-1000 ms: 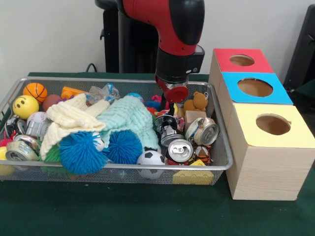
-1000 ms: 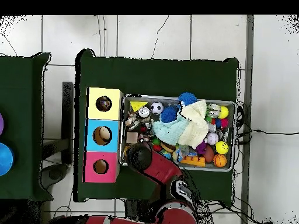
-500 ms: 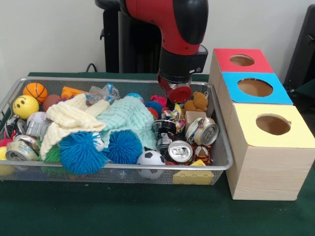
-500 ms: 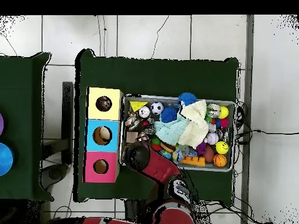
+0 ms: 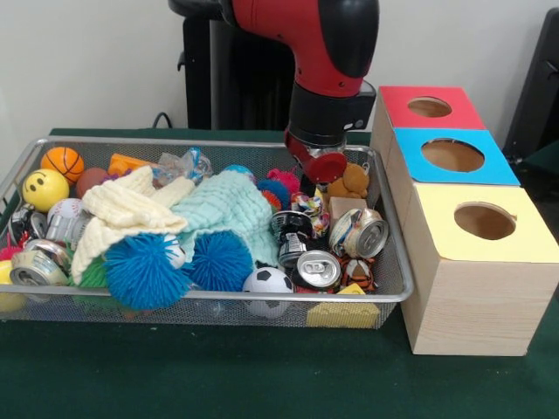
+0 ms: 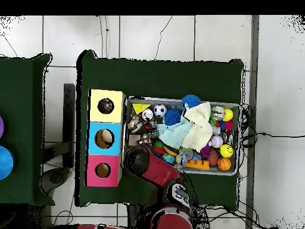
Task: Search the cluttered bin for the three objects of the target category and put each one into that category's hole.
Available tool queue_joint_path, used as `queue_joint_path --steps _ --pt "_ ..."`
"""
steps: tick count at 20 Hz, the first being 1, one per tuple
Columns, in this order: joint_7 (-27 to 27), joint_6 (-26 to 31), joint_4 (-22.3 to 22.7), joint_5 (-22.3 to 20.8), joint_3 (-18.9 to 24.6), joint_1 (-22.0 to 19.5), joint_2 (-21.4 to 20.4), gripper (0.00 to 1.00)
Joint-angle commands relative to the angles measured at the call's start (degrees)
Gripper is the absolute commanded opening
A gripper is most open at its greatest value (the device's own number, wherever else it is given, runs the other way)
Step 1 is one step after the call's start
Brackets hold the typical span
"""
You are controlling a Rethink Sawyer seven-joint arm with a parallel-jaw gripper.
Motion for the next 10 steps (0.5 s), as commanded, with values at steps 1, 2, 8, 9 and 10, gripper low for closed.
queue_joint_path --steps 1,2,8,9,10 --pt "8.26 -2.50 -4.68 1.78 4.29 0.86 2.08 0.00" --pt "8.14 -1.99 -4.61 1.81 4.20 0.89 1.80 0.00" --pt "7.65 3.70 -4.24 2.47 0.41 2.98 -1.98 0.00" --pt "7.54 4.80 -4.35 2.50 -0.50 3.48 -2.58 0.00" --pt "7.36 6.76 -4.52 2.45 -1.81 4.19 -3.64 0.00"
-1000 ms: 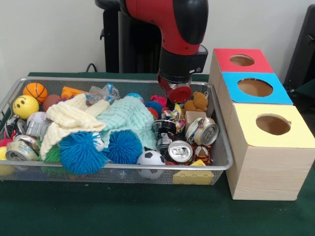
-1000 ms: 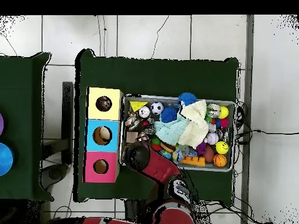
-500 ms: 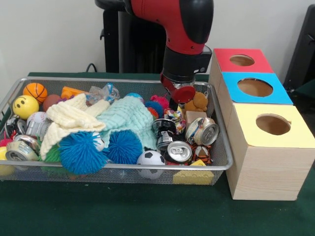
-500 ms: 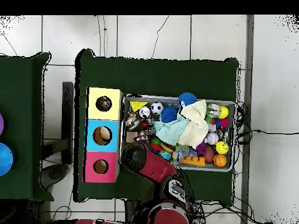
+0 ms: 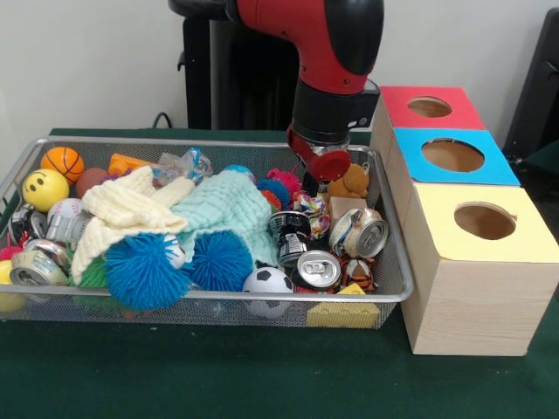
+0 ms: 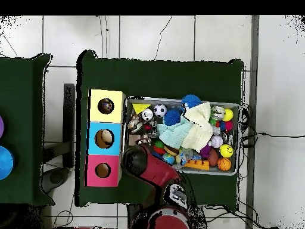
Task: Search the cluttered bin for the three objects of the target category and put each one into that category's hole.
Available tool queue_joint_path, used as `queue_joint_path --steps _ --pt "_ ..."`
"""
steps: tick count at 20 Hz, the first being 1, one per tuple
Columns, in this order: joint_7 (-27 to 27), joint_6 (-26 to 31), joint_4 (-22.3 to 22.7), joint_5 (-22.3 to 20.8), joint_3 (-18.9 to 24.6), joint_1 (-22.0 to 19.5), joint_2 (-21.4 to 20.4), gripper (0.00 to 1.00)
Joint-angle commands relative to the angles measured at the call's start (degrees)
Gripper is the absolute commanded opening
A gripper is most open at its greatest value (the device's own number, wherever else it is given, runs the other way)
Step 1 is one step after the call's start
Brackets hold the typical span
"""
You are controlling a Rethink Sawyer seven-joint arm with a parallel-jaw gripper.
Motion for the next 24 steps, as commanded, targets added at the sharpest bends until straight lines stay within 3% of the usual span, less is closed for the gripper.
queue_joint_path --steps 1,24 --pt "7.28 7.83 -4.62 2.40 -1.73 3.32 -3.70 0.00" --pt "8.08 19.41 -6.35 0.94 -8.76 7.50 -10.19 0.00"
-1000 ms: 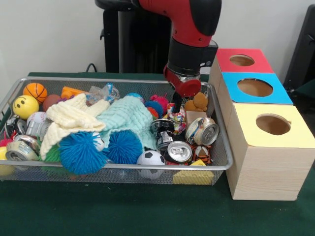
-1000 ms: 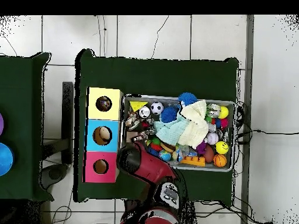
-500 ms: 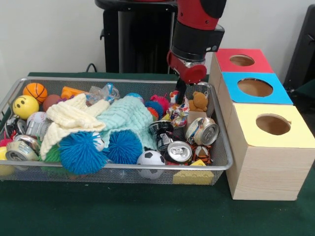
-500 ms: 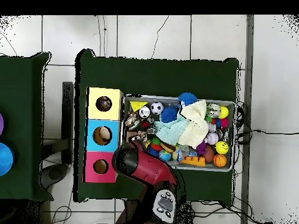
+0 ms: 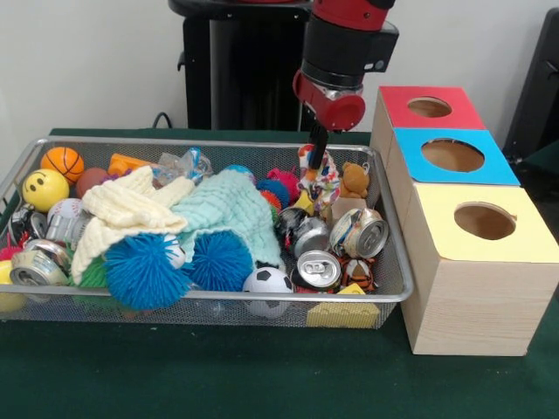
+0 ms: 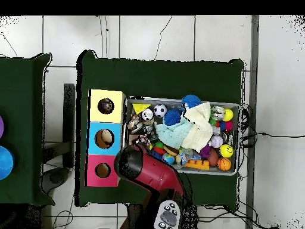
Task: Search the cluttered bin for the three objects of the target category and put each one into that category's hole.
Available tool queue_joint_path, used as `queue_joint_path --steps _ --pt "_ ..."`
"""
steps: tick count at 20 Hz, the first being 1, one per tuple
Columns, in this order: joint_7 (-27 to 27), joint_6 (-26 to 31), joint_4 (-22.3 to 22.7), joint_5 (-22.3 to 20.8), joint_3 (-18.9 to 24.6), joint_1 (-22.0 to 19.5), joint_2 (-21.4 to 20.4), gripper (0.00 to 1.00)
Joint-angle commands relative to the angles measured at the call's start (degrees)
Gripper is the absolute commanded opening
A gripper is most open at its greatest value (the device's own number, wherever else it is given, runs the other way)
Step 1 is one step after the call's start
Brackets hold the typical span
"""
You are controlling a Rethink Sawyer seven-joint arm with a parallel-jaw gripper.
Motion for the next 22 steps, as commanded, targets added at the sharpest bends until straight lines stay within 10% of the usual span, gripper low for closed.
queue_joint_path --steps 1,22 --pt "8.03 9.46 -5.37 0.79 -0.93 0.90 -2.58 0.00" --pt "9.89 22.46 -7.80 -0.46 -7.15 5.40 -8.72 0.00"
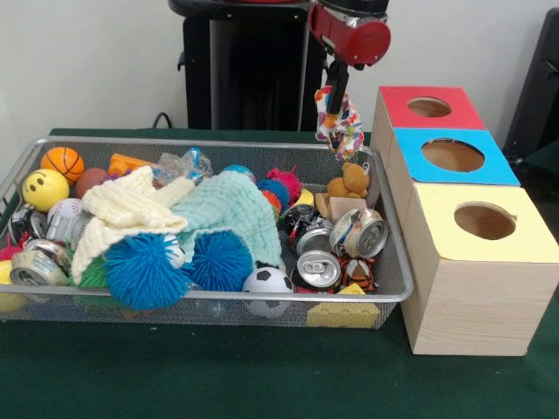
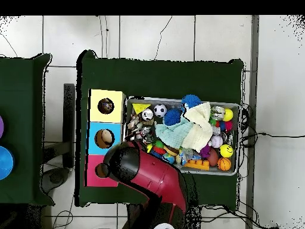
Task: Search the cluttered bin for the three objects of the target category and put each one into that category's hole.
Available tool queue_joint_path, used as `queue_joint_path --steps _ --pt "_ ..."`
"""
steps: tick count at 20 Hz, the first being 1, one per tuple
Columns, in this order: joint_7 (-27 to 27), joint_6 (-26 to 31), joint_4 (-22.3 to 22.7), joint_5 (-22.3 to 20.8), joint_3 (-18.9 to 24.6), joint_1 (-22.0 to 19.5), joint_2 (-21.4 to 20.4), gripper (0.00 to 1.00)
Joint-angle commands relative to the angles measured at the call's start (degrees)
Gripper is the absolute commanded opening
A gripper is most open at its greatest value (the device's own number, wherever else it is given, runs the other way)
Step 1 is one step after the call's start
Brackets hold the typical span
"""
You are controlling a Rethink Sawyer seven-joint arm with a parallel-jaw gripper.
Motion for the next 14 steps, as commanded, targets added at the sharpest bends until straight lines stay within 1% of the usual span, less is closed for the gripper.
queue_joint_path --steps 1,5,9,14 --pt "9.87 8.78 -3.32 -0.47 -0.29 0.57 -1.45 0.00" --pt "9.43 11.38 -4.39 -1.09 -1.42 0.66 -2.20 0.00" --pt "9.76 14.11 -5.85 -0.85 -1.46 0.75 -3.03 0.00" --pt "12.15 17.53 -8.43 -0.34 -2.45 2.32 -3.82 0.00"
